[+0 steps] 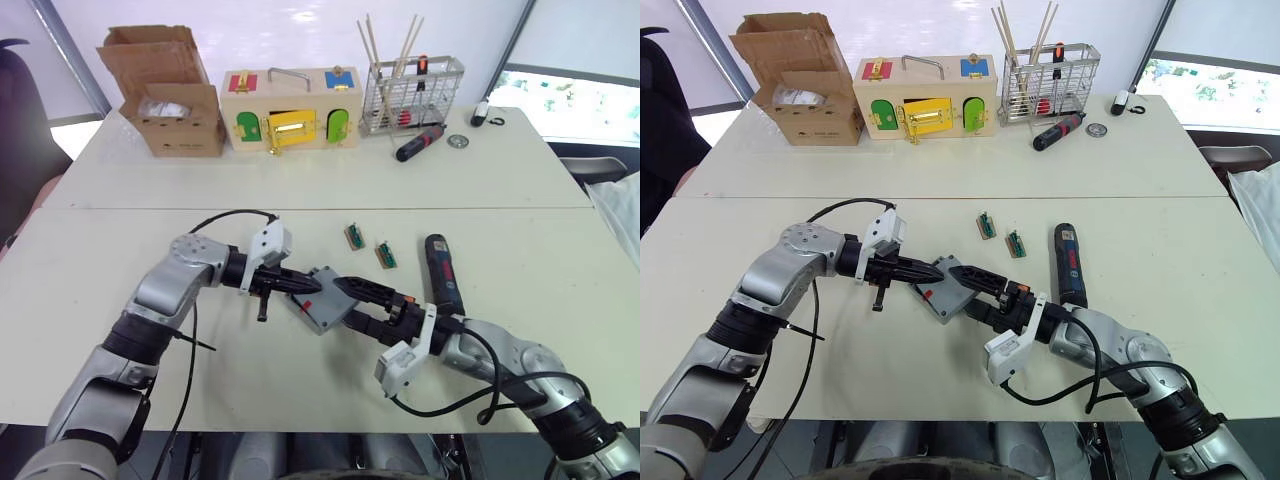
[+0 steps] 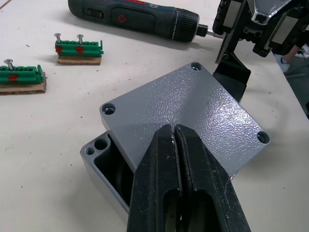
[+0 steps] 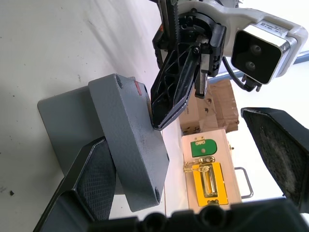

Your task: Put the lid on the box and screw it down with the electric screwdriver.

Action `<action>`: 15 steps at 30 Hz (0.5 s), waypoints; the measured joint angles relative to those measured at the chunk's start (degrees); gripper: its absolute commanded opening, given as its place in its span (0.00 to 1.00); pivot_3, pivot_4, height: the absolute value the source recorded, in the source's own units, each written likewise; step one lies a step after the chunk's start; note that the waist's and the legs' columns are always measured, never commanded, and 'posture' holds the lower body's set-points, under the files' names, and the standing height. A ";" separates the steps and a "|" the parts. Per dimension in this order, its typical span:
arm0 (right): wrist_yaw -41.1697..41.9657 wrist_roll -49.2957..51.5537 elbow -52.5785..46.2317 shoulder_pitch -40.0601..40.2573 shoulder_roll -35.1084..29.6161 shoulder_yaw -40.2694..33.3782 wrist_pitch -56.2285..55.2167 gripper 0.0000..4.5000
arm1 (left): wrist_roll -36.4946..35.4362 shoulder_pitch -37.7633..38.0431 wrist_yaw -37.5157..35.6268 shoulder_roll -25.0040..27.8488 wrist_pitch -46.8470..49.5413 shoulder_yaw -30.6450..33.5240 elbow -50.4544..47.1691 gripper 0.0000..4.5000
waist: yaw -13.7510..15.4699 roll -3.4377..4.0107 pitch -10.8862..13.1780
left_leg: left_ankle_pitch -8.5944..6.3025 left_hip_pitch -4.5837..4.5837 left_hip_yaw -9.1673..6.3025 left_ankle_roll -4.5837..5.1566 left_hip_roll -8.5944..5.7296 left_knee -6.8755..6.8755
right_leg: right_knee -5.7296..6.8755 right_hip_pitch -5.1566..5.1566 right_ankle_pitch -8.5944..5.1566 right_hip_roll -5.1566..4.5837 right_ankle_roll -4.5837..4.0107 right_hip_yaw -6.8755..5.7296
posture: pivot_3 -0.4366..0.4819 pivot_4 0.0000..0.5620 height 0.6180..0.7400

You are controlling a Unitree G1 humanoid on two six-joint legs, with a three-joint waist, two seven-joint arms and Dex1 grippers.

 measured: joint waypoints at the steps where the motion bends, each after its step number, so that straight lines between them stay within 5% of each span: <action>1: 0.11 -0.02 0.03 0.40 -0.42 -0.10 -0.10 0.99 | 0.00 0.01 0.02 0.00 0.00 0.00 -0.01 0.01 | -0.01 0.00 0.00 | 0.00 0.00 0.00 0.00 0.00 0.00 | 0.00 0.00 0.00 0.00 0.00 0.00 | 0.48 0.27 1.00; 15: 0.79 0.25 0.50 1.78 -1.54 -0.55 0.33 0.99 | 0.00 0.04 0.35 -0.21 0.01 0.05 -0.02 0.01 | -0.02 0.00 0.00 | 0.00 -0.01 0.00 0.00 0.00 -0.02 | -0.01 -0.01 -0.01 -0.01 0.00 0.01 | 0.48 0.27 1.00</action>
